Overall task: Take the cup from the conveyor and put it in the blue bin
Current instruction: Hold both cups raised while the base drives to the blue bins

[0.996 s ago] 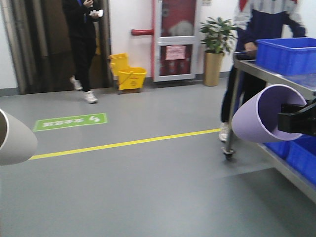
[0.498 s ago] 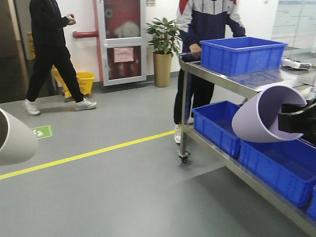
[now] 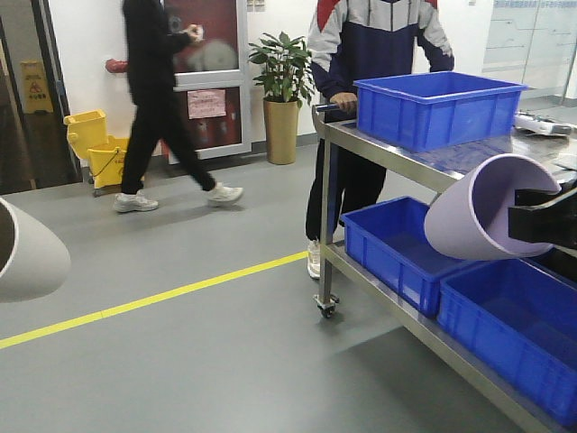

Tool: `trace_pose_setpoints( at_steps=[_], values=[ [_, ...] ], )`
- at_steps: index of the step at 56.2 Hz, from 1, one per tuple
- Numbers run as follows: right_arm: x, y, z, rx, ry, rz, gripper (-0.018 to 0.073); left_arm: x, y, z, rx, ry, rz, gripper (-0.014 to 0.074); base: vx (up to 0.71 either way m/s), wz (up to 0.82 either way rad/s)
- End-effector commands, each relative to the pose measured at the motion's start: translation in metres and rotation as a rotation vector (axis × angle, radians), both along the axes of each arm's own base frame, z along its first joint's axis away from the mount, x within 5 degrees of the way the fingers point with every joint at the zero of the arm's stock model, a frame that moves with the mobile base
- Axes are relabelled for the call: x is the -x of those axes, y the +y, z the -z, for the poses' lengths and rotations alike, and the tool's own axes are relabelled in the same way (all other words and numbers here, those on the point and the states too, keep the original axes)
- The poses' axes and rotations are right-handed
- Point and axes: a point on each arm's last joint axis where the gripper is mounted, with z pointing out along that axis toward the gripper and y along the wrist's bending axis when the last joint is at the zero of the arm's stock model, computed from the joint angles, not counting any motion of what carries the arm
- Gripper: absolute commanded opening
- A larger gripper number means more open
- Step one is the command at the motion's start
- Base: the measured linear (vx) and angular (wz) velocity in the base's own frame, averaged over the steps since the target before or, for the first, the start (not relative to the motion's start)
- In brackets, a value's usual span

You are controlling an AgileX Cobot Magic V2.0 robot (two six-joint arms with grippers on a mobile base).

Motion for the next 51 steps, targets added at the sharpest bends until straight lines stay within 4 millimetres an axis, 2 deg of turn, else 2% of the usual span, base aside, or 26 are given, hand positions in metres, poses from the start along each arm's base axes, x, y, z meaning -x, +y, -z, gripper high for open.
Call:
trace_pose_setpoints(
  at_steps=[1,29,51],
  values=[
    [0.0065,-0.0019,-0.0227,-0.030,-0.140,0.004,-0.0009,0.0041,0.0004,-0.0185,0.031,-0.122,-0.007,-0.0006,0.39,0.07],
    [0.0065,-0.0019,-0.0227,-0.030,-0.140,0.004,-0.0009,0.0041,0.0004,-0.0185,0.031,-0.122,-0.007,-0.0006,0.37,-0.03],
    [0.0065,-0.0019,-0.0228,-0.030,-0.141,0.004,-0.0009,0.0041,0.0004,-0.0185,0.031,-0.122,-0.007,-0.0006,0.31,-0.50]
  ],
)
